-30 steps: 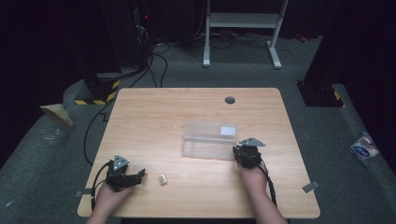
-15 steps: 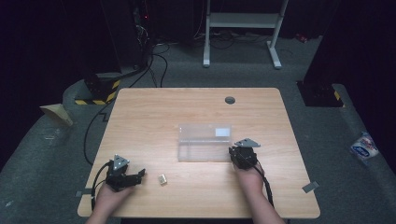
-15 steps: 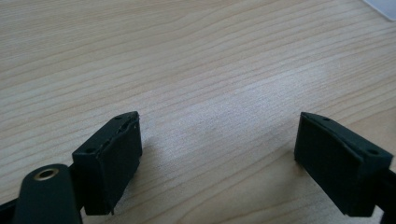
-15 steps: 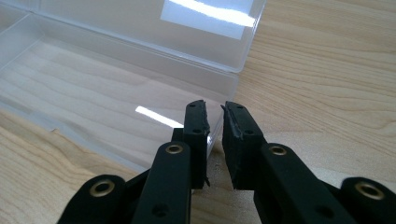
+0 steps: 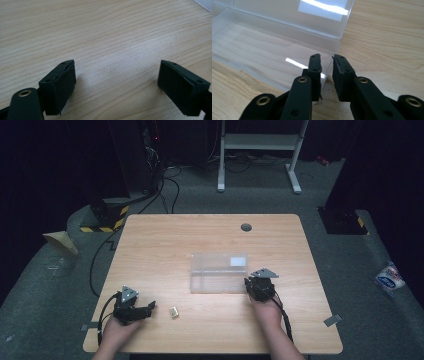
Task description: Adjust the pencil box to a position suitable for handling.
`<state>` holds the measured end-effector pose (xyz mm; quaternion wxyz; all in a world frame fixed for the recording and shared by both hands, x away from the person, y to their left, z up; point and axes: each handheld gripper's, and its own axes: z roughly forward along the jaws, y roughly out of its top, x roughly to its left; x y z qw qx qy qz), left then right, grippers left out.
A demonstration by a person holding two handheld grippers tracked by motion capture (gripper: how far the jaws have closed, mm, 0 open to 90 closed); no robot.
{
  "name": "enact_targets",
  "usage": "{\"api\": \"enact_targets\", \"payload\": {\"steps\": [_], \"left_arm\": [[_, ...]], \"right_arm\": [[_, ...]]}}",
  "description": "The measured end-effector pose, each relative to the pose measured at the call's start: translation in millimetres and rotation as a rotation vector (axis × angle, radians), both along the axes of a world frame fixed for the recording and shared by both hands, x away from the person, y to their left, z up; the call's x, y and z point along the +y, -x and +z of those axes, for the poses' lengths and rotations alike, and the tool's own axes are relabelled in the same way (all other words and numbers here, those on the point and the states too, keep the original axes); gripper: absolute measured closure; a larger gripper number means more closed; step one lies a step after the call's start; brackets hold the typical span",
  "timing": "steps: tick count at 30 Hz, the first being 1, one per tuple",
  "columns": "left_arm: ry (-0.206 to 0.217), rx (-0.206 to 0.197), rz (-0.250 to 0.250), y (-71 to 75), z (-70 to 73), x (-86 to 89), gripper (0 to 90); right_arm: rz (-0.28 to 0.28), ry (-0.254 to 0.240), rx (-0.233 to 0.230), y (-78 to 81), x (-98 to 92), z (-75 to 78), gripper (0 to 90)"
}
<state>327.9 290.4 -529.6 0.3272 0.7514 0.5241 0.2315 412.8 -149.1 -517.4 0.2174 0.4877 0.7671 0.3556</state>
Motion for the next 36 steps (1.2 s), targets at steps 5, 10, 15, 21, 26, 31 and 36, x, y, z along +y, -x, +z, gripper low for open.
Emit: {"api": "enact_targets", "payload": {"steps": [5,10,15,21,26,31,36], "left_arm": [[0.000,0.000,0.000,0.0,0.0,0.0,15.4],[-0.001,-0.001,-0.003,-0.1,0.0,0.3,15.6],[0.001,-0.001,-0.002,0.1,0.0,0.0,15.8],[0.000,-0.005,0.005,0.6,0.1,0.4,17.7],[0.001,-0.007,0.011,0.6,0.2,0.3,18.4],[0.004,-0.010,0.018,0.8,0.0,-0.1,18.8],[0.003,-0.009,0.026,0.9,0.0,-0.6,17.7]], "right_arm": [[-0.003,-0.015,-0.021,-0.2,-1.7,4.6,68.7],[-0.006,-0.041,-0.035,0.4,-7.2,12.5,57.8],[-0.022,-0.057,-0.055,4.3,-17.8,17.5,45.9],[-0.040,-0.019,-0.071,13.0,-38.2,19.1,41.5],[-0.041,0.009,-0.090,22.4,-58.4,16.3,40.2],[-0.067,0.019,-0.044,33.2,-79.3,10.6,39.1],[-0.087,0.042,0.017,41.0,-90.4,-0.2,32.2]]}}
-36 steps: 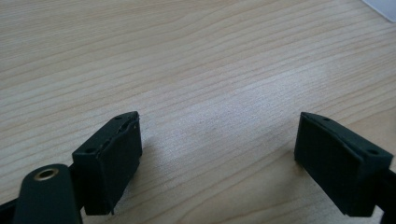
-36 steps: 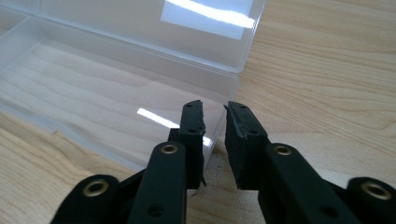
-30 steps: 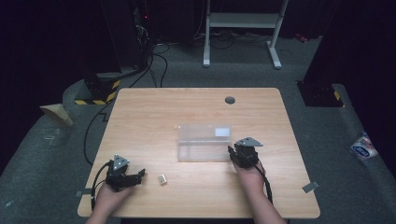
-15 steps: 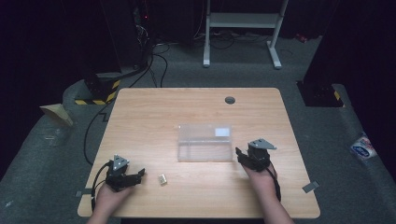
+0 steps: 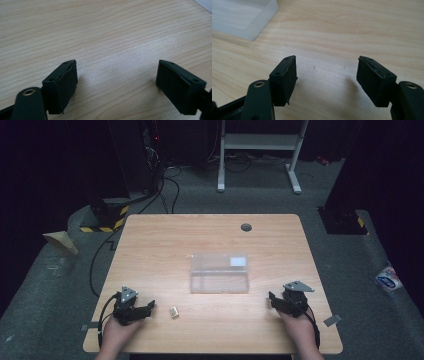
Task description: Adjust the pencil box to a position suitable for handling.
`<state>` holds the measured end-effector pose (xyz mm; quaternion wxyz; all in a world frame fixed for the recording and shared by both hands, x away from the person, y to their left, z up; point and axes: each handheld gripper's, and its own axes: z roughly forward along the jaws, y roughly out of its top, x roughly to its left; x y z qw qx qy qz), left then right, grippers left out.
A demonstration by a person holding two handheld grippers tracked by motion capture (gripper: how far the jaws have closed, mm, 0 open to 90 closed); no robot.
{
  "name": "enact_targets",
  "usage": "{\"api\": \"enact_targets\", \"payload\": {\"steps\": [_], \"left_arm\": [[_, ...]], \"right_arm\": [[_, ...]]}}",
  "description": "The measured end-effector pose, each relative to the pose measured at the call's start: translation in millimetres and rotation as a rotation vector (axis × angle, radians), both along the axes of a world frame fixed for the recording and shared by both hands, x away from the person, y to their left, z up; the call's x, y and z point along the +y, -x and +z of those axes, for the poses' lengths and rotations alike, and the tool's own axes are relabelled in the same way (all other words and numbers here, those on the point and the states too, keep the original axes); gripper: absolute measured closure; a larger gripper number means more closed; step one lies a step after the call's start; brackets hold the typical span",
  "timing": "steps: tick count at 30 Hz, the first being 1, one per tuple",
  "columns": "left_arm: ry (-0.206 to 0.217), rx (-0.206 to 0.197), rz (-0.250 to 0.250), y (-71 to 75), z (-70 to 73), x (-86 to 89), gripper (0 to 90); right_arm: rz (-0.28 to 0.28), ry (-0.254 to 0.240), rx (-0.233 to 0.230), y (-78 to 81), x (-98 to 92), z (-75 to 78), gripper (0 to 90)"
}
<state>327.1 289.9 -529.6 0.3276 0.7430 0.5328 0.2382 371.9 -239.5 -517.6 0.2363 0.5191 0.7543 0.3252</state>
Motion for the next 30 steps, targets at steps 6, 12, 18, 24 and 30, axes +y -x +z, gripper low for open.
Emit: {"api": "enact_targets", "payload": {"steps": [6,12,18,24,30], "left_arm": [[0.000,-0.001,0.004,0.5,0.0,-0.5,18.2],[-0.001,0.013,-0.010,1.2,1.0,0.6,18.0],[-0.011,0.016,-0.039,2.8,2.4,1.8,21.3],[0.019,0.016,-0.047,6.1,3.6,0.7,25.6],[0.045,0.024,-0.093,8.9,7.9,-7.7,27.6]], "right_arm": [[0.008,0.003,0.014,5.9,-2.1,-5.6,30.1],[0.005,0.001,0.017,4.1,-0.5,-5.8,30.0],[-0.004,0.003,0.013,4.4,0.5,-6.0,30.0],[-0.004,0.003,0.012,4.3,0.5,-6.0,30.0],[-0.005,0.002,0.012,4.5,0.5,-6.0,30.1]]}}
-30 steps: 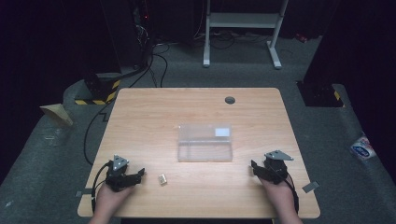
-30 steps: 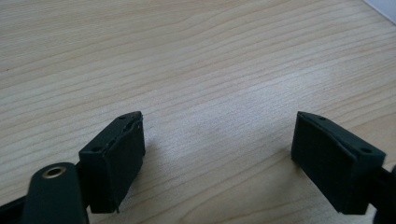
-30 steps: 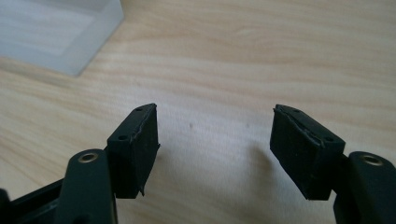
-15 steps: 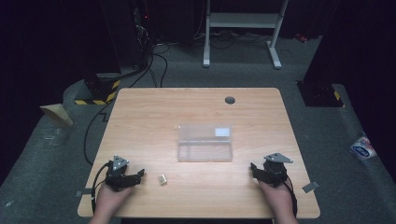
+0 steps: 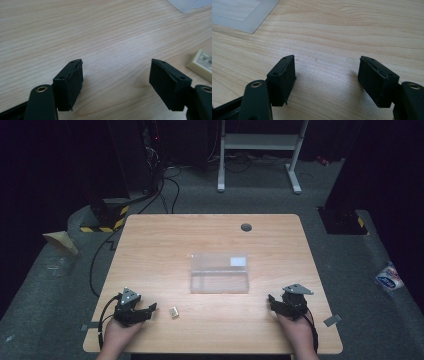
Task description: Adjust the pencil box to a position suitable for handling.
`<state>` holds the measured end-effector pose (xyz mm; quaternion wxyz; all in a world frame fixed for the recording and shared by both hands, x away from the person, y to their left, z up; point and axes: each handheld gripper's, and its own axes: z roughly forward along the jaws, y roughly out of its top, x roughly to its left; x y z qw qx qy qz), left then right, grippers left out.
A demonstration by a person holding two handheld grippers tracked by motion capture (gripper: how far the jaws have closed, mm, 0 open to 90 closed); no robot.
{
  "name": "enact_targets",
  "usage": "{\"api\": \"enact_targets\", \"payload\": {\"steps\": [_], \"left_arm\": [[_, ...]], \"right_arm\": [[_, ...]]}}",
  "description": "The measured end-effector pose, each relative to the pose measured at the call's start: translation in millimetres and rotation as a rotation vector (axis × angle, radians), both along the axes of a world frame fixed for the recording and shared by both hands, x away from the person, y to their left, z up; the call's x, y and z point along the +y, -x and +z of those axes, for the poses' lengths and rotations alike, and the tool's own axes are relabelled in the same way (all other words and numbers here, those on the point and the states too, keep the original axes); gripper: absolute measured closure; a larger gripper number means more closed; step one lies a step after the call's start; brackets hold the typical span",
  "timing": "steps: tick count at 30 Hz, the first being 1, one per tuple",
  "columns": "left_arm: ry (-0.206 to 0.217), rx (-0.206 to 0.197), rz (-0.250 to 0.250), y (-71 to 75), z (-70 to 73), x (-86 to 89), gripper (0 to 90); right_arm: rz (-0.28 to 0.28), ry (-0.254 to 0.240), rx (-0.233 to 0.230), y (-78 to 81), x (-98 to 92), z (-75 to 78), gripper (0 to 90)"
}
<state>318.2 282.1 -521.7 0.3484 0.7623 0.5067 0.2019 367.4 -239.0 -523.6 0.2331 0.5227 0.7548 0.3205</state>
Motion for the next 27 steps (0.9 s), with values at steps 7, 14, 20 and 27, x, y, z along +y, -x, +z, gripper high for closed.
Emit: {"api": "enact_targets", "payload": {"steps": [7,14,20,27], "left_arm": [[0.016,-0.023,-0.063,15.4,12.7,-21.8,37.1],[0.001,-0.015,-0.119,26.8,14.8,-49.6,47.6],[-0.015,0.012,-0.153,29.3,11.2,-62.9,49.2],[0.001,0.013,-0.161,26.7,6.9,-70.8,48.9]], "right_arm": [[0.001,0.000,0.003,1.0,-0.5,0.2,30.5],[0.012,-0.003,0.002,1.0,-1.4,0.1,30.7],[0.016,-0.002,0.001,0.8,-1.6,0.1,30.8],[0.015,-0.002,0.001,0.9,-1.5,0.1,30.9]]}}
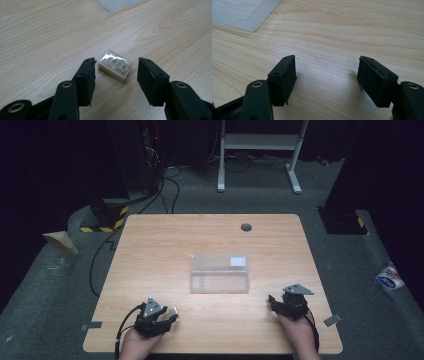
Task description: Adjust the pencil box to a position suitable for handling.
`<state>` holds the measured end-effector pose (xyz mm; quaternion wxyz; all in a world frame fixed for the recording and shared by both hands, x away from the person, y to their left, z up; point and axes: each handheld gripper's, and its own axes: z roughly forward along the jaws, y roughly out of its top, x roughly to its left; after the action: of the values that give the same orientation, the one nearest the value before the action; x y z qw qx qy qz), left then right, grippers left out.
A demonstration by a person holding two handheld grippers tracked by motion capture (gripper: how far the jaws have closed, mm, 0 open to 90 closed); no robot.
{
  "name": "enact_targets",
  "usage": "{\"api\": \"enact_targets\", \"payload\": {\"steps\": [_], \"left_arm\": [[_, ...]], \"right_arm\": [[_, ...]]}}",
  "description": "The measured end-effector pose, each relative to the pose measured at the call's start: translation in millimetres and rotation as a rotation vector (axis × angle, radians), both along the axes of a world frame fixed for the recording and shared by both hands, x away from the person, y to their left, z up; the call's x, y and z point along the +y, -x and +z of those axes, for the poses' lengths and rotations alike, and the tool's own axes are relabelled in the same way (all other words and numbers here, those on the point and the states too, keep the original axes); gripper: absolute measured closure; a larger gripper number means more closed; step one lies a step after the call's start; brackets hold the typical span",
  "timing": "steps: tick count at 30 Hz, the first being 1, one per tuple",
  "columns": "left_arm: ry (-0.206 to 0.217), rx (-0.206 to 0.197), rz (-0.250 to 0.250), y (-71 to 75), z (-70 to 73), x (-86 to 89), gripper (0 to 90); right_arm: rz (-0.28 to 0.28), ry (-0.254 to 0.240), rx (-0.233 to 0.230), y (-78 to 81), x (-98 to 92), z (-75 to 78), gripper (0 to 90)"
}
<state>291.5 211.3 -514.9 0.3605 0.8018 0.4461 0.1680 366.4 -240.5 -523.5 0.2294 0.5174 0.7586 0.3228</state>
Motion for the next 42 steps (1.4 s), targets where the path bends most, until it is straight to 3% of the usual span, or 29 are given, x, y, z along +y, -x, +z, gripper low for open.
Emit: {"api": "enact_targets", "payload": {"steps": [7,16,26,28,33,42], "left_arm": [[-0.035,-0.013,-0.005,-3.1,-4.4,-9.0,48.2],[-0.026,-0.025,0.009,-7.1,-6.9,-14.1,52.7],[-0.024,-0.039,0.016,-2.3,-7.9,-9.7,64.3],[-0.012,-0.035,0.021,-2.4,-8.0,-9.4,64.8],[-0.036,-0.057,0.015,-1.2,-8.9,-11.0,65.3],[-0.032,-0.061,0.028,-4.3,-9.2,-12.9,68.0]], "right_arm": [[0.000,0.001,-0.001,0.3,0.1,0.0,31.2],[0.001,0.003,-0.002,0.3,0.0,0.0,31.2],[-0.001,0.007,-0.003,0.6,0.5,0.2,31.8],[-0.001,0.007,-0.003,0.6,0.5,0.2,31.8],[-0.002,0.006,-0.003,0.6,0.5,0.2,31.8],[0.002,0.004,-0.002,0.5,0.3,0.2,31.6]]}}
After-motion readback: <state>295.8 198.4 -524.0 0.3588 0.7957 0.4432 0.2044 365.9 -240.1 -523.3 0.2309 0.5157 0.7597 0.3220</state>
